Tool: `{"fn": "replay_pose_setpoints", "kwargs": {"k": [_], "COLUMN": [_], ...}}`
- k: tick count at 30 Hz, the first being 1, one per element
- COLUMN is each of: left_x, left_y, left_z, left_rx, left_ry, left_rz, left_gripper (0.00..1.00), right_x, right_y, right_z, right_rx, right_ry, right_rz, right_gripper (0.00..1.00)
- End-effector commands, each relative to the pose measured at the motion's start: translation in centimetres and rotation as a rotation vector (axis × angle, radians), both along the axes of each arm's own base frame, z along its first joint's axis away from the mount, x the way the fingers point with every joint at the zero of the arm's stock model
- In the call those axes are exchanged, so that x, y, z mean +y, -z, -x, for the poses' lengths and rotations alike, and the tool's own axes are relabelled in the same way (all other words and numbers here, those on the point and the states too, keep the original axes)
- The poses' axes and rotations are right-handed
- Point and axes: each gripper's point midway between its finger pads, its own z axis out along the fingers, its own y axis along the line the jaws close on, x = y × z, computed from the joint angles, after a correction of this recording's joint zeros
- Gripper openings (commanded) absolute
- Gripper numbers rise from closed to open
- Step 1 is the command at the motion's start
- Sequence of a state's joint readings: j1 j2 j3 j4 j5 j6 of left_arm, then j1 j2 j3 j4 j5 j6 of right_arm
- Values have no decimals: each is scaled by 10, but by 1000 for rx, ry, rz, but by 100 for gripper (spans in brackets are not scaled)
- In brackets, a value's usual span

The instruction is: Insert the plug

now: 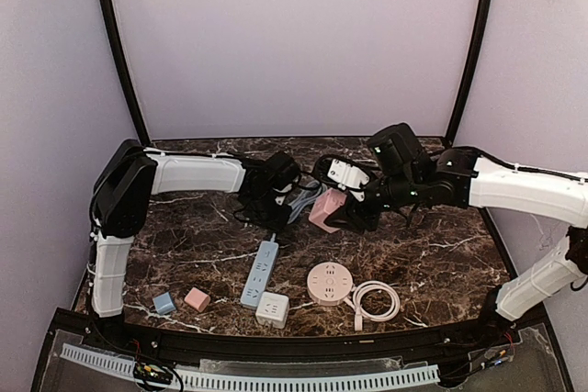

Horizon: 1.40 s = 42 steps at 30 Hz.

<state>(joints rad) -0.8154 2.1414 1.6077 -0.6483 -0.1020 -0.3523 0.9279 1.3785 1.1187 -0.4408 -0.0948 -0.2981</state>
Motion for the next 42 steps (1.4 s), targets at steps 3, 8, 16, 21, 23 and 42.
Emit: {"fn": "replay_pose_setpoints", "kwargs": {"k": [3,8,16,21,23,42], "left_x": [-40,-61,-90,-96,-97,-81], "left_y": [-2,-2,0,-3,-6,-80], "left_z": [-14,-16,-10,-13,-13,-29], "left_rx": [3,21,27,10,2,-154], "left_ry": [67,82,139,158,171,186], "left_rz": [111,187,256,279,285,344], "left_gripper": [22,24,33,50,58,82], "right_x": [-2,-4,7,13,13,15], "right_y": [-22,-25,-22,-21,-19,-43], "right_z": [-4,-4,-1,1,0,11], "right_rx": [-49,-44,11,28,35,64], "right_ry": [22,36,9,-2,2,-24], "right_rz": [-59,-56,-60,-51,-38,-96], "right_gripper": [0,0,0,0,0,0]}}
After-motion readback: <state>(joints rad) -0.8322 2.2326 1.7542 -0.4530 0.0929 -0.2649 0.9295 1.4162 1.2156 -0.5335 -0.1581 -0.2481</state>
